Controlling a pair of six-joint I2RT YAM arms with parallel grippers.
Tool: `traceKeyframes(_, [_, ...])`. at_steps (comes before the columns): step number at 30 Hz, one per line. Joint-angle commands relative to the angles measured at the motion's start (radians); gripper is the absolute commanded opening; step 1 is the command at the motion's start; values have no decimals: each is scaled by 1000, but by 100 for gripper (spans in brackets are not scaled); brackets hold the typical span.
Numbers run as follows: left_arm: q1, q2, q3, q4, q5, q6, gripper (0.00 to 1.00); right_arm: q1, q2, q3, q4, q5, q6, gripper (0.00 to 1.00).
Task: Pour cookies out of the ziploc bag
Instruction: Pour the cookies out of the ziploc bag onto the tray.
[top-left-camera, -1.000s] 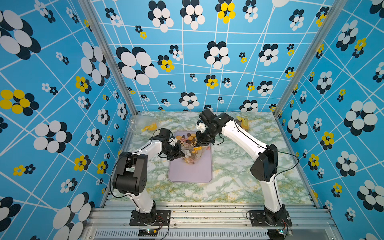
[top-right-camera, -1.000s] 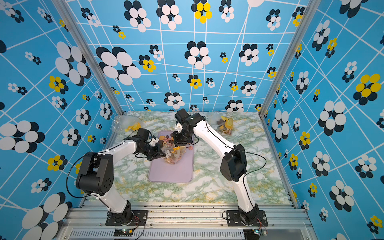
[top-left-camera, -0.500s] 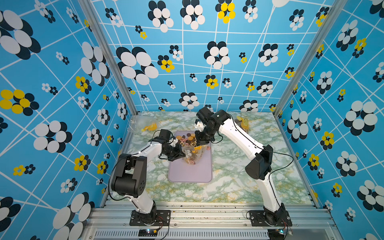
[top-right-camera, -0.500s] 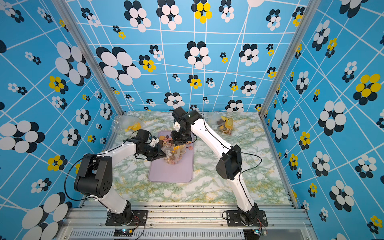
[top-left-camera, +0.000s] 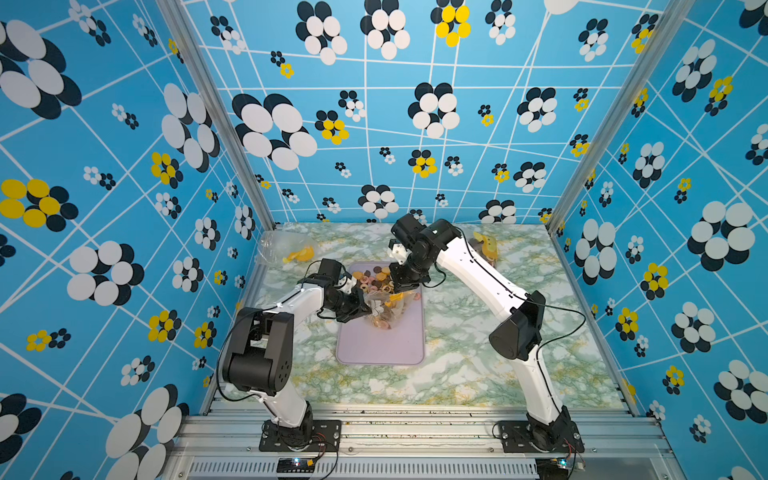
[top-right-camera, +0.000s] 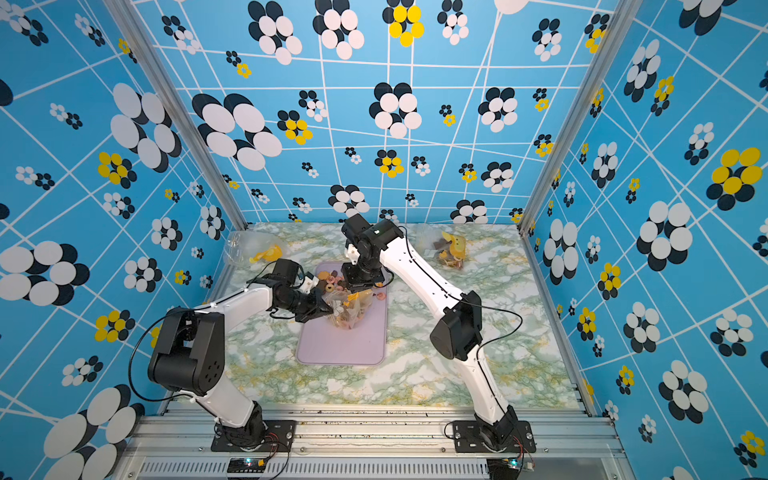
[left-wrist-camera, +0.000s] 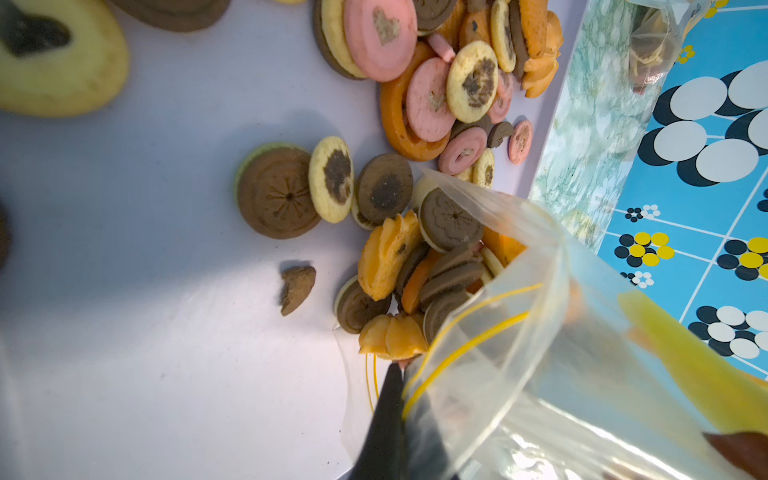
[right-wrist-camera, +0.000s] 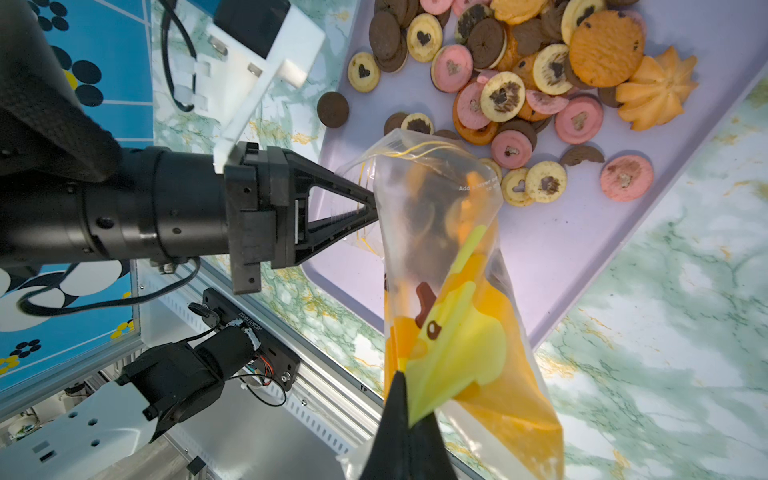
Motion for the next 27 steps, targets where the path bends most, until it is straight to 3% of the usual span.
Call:
traceKeyframes(1, [4,-9,-25,-37,-93,-3,8,7,-52,22,-15,-28,-16,0])
traceKeyframes(8, [2,3,-16,-11,-67,-21,16,8,-81,-28,41,-70,-10,0])
traceKeyframes(12, [-4,-3,-13,-6,-61,-17,10,8,-109,-98,84,-59,-4,0])
traceKeyframes(15, [-3,11,-6,-2,-47,-17,0,8,-111,-114,94,-60,-1,0])
traceKeyframes(27, [22,-7,44,-66,-112,10,0,-20,-176,-195,153,18,22,0])
